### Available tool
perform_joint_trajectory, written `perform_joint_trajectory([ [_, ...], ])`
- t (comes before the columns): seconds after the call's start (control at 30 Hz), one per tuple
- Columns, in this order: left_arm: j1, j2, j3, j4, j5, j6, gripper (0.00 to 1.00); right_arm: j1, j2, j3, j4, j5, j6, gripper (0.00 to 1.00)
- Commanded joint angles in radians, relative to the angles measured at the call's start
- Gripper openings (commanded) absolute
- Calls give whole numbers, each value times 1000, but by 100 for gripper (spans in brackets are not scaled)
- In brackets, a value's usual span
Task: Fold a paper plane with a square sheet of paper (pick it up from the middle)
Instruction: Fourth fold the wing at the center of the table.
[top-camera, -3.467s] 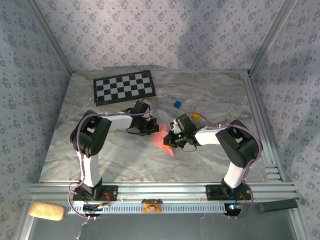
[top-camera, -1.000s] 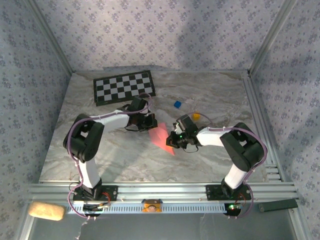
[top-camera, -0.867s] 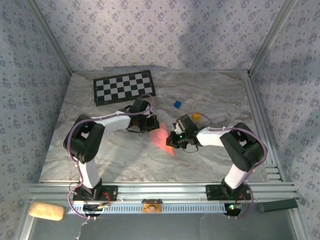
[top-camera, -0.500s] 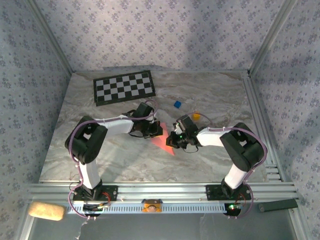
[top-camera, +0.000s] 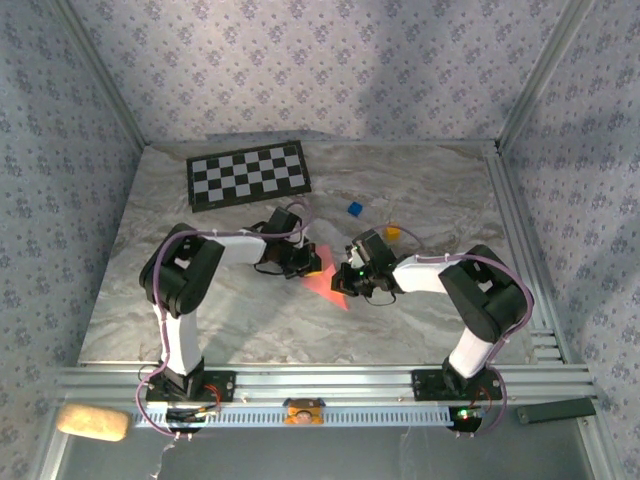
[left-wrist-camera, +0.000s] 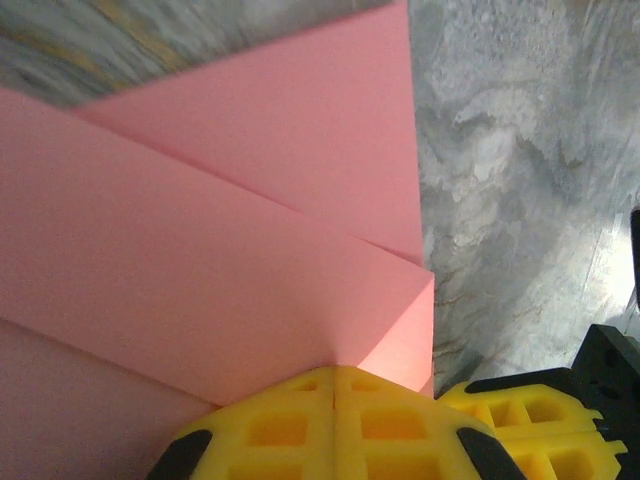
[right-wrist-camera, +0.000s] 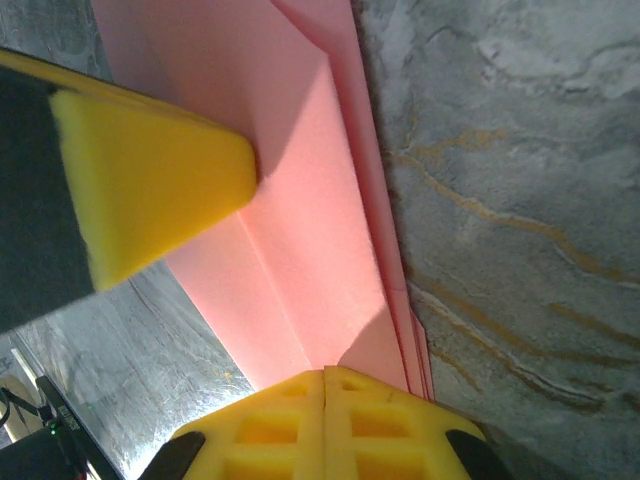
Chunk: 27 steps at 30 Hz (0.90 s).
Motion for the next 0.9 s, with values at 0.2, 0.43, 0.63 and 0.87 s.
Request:
perform_joint_trajectory([
  [0.2, 78, 44, 57, -65, -95, 79, 2, 11, 46, -56, -139, 58, 11, 0],
  [0.43, 109, 94, 156, -173, -140, 100, 1, 11, 38, -63, -136, 55, 6, 0],
  [0.63, 145, 107, 189, -199, -149, 110, 1, 10, 35, -71, -131, 50, 5, 0],
  [0.87, 181, 126, 265, -264, -163, 147, 1, 12, 35, -78, -117, 43, 5, 0],
])
